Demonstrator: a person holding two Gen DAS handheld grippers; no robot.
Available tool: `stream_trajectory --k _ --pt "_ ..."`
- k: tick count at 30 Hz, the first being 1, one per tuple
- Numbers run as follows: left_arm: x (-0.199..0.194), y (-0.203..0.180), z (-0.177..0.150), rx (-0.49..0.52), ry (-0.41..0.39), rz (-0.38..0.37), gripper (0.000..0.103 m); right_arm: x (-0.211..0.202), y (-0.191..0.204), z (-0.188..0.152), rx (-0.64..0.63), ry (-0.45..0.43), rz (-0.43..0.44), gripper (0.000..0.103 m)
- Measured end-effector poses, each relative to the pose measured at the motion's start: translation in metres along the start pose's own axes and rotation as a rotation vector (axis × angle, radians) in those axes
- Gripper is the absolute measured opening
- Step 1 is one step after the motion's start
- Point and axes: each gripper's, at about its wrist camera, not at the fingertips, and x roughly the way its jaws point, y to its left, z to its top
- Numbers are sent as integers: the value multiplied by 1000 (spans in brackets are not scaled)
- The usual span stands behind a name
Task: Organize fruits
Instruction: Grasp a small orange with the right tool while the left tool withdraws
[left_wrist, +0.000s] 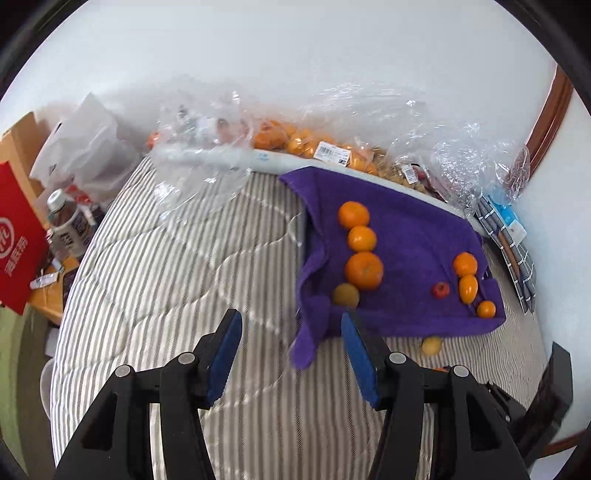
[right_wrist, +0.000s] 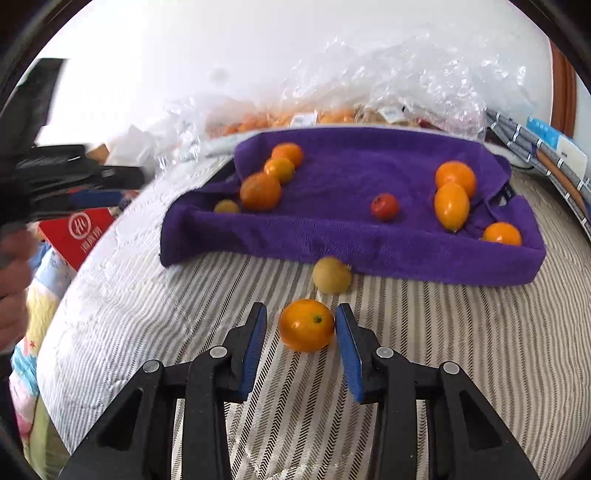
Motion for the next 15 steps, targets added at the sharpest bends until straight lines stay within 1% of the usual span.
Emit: stream_trajectory --k 1,4,7,11,13,15 --pt "-3 4 -6 -5 -2 1 54 3 1 -2 4 17 -18 32" --pt "-2 7 -23 -14 8 3 54 -1 0 -7 5 7 -35 32" --pt "3 4 -39 -11 18 -1 54 -14 -3 -16 3 -22 -49 32" --pt "13 -10 -62 8 27 -11 54 -34 -17 -29 9 -53 -95 32" --pt "18 -22 -75 37 23 -18 54 -43 -27 -36 4 -69 -121 32" --pt "22 -31 -85 60 7 -22 54 -51 -38 -41 7 -87 -120 32"
